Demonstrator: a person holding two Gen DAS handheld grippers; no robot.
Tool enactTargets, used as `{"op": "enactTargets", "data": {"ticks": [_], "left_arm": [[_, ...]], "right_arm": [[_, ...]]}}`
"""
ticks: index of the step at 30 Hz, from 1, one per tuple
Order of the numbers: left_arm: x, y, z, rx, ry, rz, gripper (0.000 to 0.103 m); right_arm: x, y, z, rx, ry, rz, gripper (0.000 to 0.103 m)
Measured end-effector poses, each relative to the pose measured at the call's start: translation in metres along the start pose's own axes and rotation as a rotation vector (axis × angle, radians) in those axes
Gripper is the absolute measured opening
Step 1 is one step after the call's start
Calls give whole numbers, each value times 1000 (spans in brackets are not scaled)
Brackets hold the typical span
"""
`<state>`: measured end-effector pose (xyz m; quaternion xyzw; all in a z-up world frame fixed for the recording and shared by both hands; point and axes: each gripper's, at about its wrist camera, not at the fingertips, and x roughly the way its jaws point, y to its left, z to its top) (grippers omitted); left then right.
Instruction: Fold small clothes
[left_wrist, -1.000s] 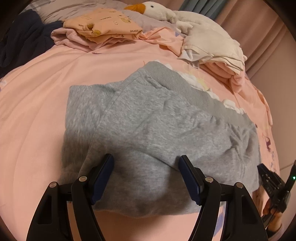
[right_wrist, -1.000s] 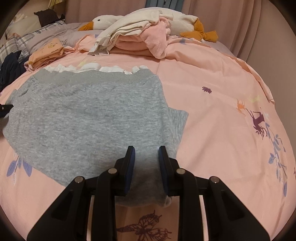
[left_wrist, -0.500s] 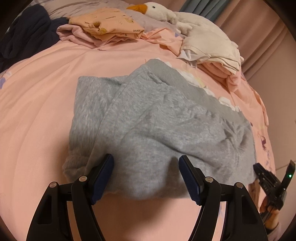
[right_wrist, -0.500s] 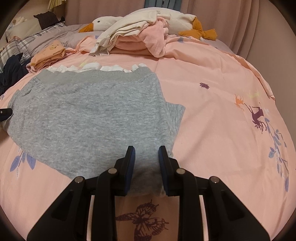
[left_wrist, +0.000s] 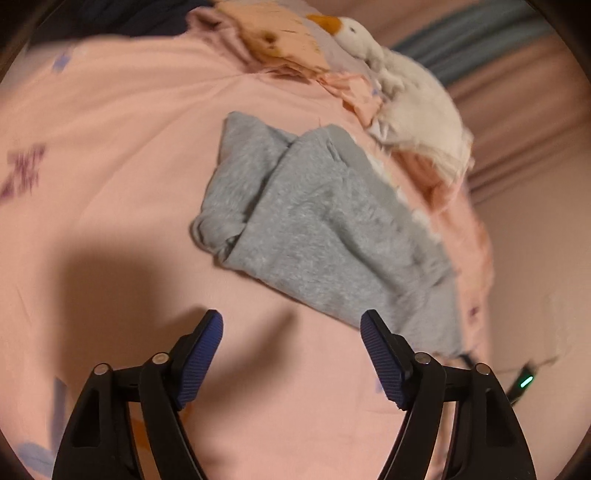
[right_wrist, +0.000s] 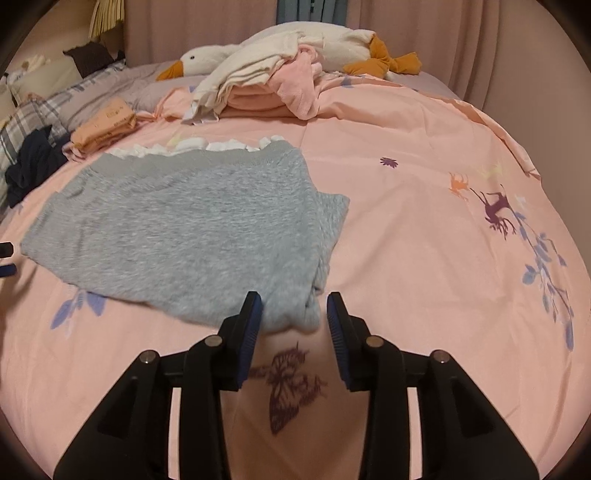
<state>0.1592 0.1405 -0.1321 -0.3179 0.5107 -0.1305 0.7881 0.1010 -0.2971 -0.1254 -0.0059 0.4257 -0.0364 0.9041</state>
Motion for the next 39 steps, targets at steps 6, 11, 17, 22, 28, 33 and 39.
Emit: {"op": "enactTargets", "data": {"ticks": [6,11,17,22,28,33,39], "left_arm": [[2,17,6,-133,-50,-113,93],[22,18,16,-172,-49,-147,93],[35,14,29,-198,-93,-179,93],[43,12,39,-193,-117,-174,93],[55,4,51,-159,-133,-146,93],[61,-1,55,-129,-135,-114,93],[62,-3,55,-116,-132,-104,93]], "right_arm": [[-20,12,-6,9,-32,51,41],[-31,32,-3,-24,-58,97,44],[-32,52,2,-65,-68,129,46],[-27,64,5,-79,-55,148,46],[-20,75,6,-81,-36,166,46],[-15,85,8,-98,-25,172,46],[-11,96,14,-112,-16,181,46]]}}
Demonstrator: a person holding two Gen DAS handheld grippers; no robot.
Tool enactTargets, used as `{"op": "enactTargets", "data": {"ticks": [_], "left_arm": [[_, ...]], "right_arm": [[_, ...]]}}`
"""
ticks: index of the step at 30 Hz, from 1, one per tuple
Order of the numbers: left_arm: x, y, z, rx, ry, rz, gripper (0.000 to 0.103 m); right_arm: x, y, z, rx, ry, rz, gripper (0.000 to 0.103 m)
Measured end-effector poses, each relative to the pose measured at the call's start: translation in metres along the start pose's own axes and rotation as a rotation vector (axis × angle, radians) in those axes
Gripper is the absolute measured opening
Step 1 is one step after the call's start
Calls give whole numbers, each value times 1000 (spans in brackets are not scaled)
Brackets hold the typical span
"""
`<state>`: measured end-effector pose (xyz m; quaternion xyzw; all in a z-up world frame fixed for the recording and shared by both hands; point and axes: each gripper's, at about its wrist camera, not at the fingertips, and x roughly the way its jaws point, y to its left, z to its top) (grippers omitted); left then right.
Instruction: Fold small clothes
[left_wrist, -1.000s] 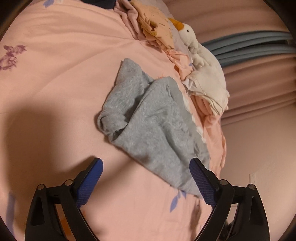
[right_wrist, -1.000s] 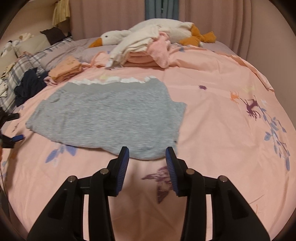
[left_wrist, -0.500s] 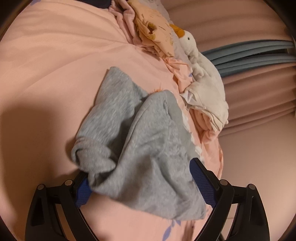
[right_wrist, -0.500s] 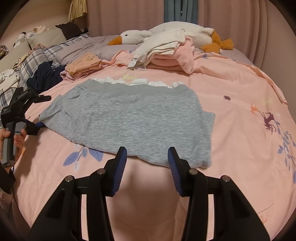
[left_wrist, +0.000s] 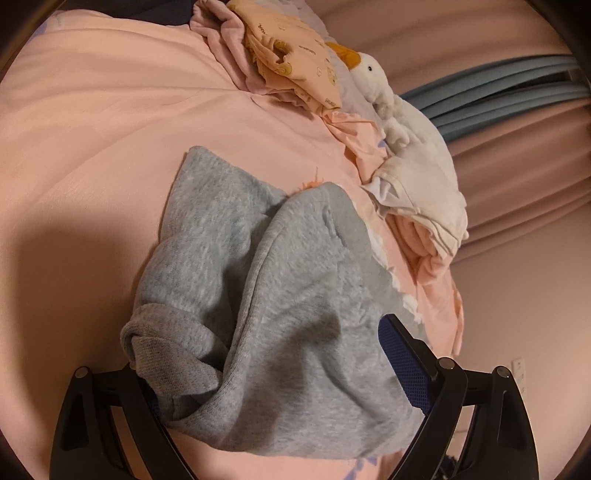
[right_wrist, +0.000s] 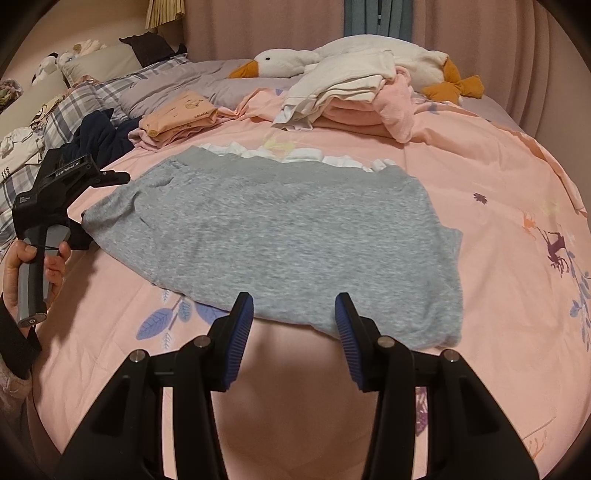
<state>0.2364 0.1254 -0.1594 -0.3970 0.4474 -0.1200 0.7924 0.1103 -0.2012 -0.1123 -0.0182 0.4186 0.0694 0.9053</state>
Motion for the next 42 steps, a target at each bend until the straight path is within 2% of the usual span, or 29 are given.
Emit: {"op": "enactTargets", "data": {"ticks": [12,14,27,29,33,37,40,42], "left_arm": [[4,-9,-5,80,6,66,92],[4,-10,-6,92,0,89,88],[5,-18,-12,164,-17,200,78],[5,-20,-14,173,-20,221,72],[5,-23,-16,199,-28,261,67],[4,-25,-17,231,-38,307,52],[2,-22,-16,225,-37,308,49],[1,-22,-16,224,-41,316,42]], "right_arm": [[10,19,9,-20,19,14,46],[11,21,11,-16,17,17,46],[26,23,9,111,20,91,46],[28,21,9,133,22,106,46],[32,20,10,170,17,124,46],[34,22,10,180,19,137,46],[36,23,11,179,20,138,46],[37,23,11,179,20,141,46]]}}
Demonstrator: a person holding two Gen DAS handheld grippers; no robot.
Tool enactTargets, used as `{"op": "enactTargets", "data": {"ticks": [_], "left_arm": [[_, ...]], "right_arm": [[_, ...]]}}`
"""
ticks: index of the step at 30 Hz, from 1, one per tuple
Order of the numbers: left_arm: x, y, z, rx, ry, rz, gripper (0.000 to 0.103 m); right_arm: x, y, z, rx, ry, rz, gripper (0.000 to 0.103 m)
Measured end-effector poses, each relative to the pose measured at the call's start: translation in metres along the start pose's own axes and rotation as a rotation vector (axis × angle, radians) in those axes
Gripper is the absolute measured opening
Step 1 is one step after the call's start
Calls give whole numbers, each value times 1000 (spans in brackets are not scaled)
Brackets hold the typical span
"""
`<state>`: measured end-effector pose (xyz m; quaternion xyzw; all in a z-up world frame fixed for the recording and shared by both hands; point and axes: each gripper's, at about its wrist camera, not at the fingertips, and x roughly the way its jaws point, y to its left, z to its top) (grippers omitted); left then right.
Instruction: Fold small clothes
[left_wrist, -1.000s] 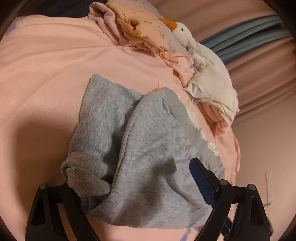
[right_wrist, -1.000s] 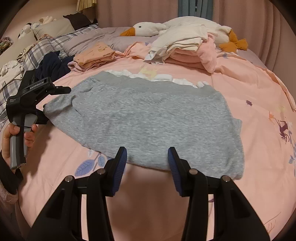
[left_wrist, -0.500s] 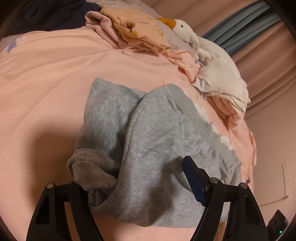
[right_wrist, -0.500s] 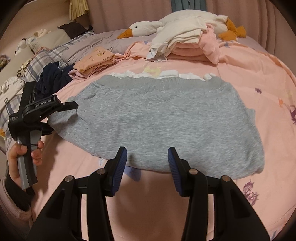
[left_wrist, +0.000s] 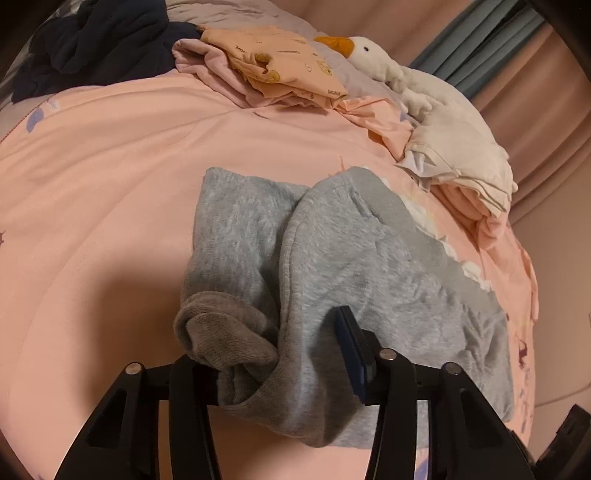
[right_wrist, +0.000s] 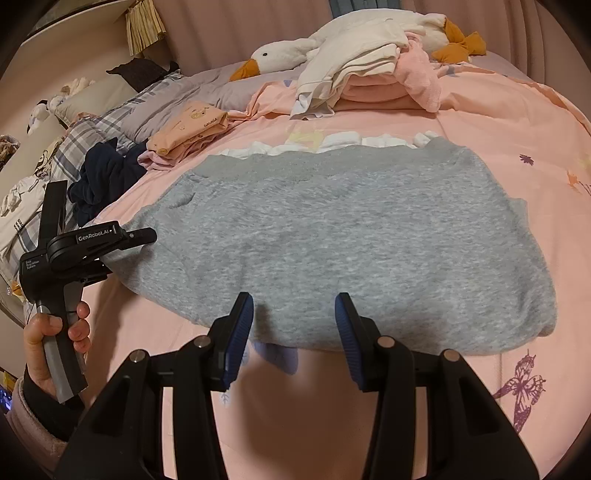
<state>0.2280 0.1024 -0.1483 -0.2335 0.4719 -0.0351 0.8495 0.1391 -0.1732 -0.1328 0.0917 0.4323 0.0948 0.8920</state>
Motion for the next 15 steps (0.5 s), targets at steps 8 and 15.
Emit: {"op": "enactTargets", "data": {"ticks": [8,15], "left_arm": [[-14,0,2,-17,-61,-17,18],[-22,-6,5,5,-91,-50,17]], "right_arm": [[4,3,4,3,3,28,46],[7,6,11,3,-2,51,44]]}}
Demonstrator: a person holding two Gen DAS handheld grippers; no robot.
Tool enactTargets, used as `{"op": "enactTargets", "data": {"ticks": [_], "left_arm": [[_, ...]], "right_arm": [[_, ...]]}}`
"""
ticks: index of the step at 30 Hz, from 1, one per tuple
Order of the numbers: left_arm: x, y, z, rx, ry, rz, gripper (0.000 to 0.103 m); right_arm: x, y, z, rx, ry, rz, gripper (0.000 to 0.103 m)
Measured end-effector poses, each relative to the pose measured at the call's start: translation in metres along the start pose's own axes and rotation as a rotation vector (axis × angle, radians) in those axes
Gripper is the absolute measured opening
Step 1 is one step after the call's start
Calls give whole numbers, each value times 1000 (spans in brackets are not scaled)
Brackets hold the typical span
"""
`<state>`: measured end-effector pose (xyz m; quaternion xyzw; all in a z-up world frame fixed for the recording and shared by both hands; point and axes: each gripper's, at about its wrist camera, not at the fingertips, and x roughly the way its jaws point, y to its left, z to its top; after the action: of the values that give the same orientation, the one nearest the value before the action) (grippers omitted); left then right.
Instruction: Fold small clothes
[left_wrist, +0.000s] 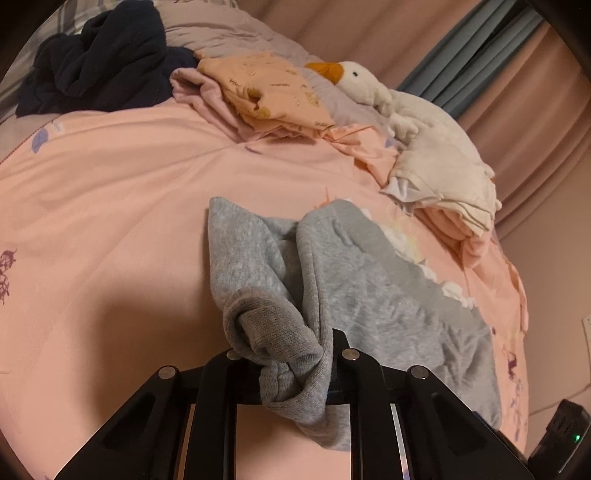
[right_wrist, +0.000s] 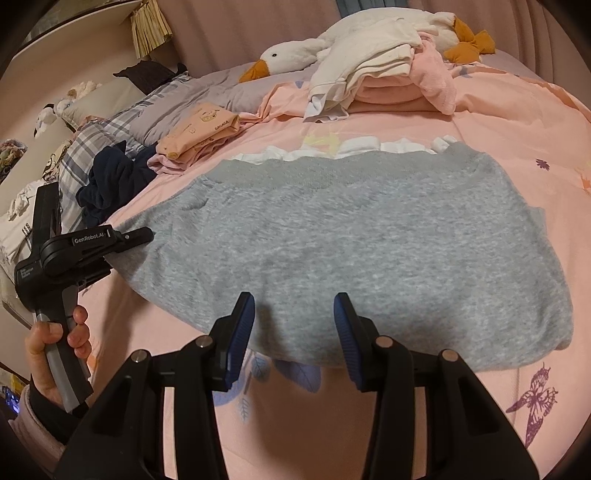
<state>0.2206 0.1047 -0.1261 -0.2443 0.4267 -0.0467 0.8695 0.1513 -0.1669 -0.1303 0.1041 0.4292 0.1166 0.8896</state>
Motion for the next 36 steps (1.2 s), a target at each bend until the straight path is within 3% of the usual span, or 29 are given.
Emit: {"op": "enactTargets", "data": {"ticks": [10,16,23,27,32,36], "left_arm": [[-9,-16,4,26,-24,-35,17],[-16,-35,9,76,-32,-48,17],[-21,-62,11,134,-43,-68,17],[-22,-79,10,170,-38,-76,17],[-25,-102,5,229,-32,-90,17],[-26,-120,-3,270,-30,-93,17]], "right_arm": [[21,10,25,9,-6,32,35],[48,-1,55,91,-10,10,28],[94,0,69,77,104,-4,25],[87,5,74,37,113,-17,23],[50,3,64,40,59,74,25],[53,8,39,4,119,93,26]]}}
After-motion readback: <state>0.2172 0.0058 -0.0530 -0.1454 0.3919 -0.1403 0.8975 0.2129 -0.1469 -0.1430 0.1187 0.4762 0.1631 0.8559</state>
